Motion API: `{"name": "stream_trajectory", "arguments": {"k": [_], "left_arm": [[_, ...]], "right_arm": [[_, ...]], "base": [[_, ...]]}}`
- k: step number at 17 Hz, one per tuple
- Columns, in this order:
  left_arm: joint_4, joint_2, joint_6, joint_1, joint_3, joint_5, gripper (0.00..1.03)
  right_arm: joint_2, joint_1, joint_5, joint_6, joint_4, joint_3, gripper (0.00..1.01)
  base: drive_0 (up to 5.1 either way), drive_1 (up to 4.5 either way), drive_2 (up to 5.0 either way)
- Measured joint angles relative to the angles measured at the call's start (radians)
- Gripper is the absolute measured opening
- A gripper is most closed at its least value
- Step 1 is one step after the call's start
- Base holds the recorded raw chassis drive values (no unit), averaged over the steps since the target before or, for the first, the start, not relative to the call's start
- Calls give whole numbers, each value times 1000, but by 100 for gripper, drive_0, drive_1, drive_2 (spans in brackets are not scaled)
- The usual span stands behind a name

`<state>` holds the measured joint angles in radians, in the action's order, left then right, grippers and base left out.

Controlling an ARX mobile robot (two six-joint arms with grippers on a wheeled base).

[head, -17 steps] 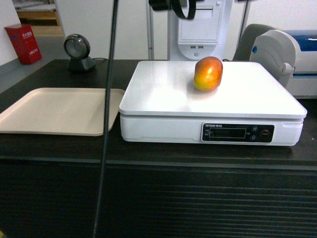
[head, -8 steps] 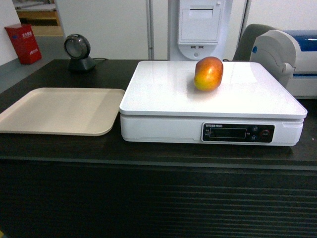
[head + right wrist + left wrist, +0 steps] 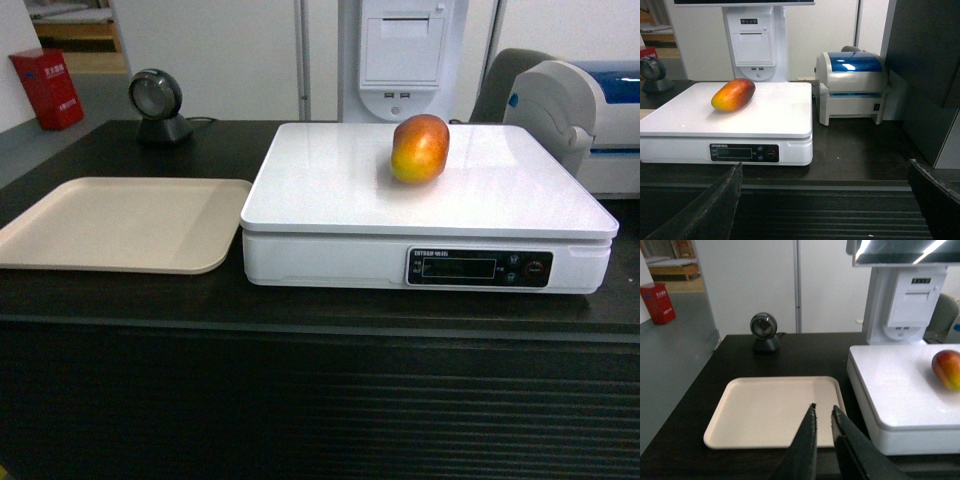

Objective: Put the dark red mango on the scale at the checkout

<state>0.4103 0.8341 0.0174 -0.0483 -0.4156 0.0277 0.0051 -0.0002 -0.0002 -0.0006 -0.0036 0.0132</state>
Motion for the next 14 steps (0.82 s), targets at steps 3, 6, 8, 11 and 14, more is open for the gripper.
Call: {"name": "stream_trajectory", "arguments": {"k": [3,6,8,11,14], "left_arm": [[44,-100,0,51,125,-23,2],[44,-179,-1,48,225,-27,2],[37,-239,0,48,265,-27,2],[0,-322,0,48,318,-27,2],[-47,-405,0,48,352,-27,2]], "right_arm": [[0,0,0,0,0,0,98],[0,0,0,0,0,0,98],[0,0,0,0,0,0,98],[0,0,0,0,0,0,98],[0,0,0,0,0,0,98]], "base": [[0,0,0],[0,0,0],[0,0,0],[0,0,0],[0,0,0]]}}
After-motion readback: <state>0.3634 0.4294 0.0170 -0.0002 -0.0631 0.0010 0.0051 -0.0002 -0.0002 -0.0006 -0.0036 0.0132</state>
